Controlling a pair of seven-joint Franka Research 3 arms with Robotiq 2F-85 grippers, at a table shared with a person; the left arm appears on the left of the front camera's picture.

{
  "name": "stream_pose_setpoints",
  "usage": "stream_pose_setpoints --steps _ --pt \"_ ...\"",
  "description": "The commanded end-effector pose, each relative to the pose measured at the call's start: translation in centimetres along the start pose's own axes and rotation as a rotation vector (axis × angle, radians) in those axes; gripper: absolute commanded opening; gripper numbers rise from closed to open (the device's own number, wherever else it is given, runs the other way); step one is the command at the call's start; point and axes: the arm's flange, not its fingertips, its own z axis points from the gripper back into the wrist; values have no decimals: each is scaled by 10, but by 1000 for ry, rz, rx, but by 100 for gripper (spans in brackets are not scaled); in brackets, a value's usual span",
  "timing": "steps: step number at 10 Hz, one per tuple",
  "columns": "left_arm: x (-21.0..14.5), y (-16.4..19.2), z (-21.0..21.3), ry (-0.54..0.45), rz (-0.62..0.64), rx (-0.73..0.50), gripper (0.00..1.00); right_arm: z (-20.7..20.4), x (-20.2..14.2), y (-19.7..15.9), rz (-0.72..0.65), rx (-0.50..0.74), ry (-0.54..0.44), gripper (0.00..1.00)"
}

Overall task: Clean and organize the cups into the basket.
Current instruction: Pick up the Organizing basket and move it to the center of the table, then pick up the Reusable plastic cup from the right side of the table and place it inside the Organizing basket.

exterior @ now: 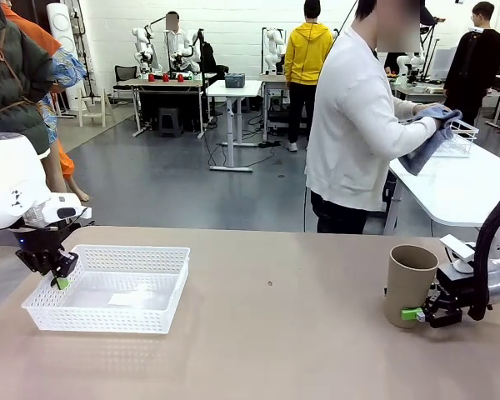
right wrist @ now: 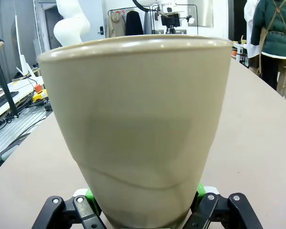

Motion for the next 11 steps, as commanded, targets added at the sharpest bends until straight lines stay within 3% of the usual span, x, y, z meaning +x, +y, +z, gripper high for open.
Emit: stream_pose_setpoints --steps 1,2,3,4,5,6,7,9,11 --pt "3 3 -1 24 23 27 0 -11 -7 3 -16 12 61 0" --pt "5 4 -2 29 32 28 0 -12 -7 3 -16 15 65 19" --pt "8 3 -2 29 48 19 0 -11 -8 3 -30 15 62 0" --pt "9 0 -3 28 56 11 0 -10 -7 5 -41 6 66 0" --pt "10 -4 -4 26 54 13 0 -9 -3 10 -42 0 70 19" --pt "11 -8 -3 25 65 12 0 -7 2 15 -44 -7 71 60" --pt "12 -13 -1 26 101 3 0 -6 8 21 -58 -15 73 8" --pt "11 -30 9 27 195 -12 0 -4 31 35 -63 -23 76 8" --pt "11 -46 22 33 202 -13 0 4 58 41 -96 -44 55 8"
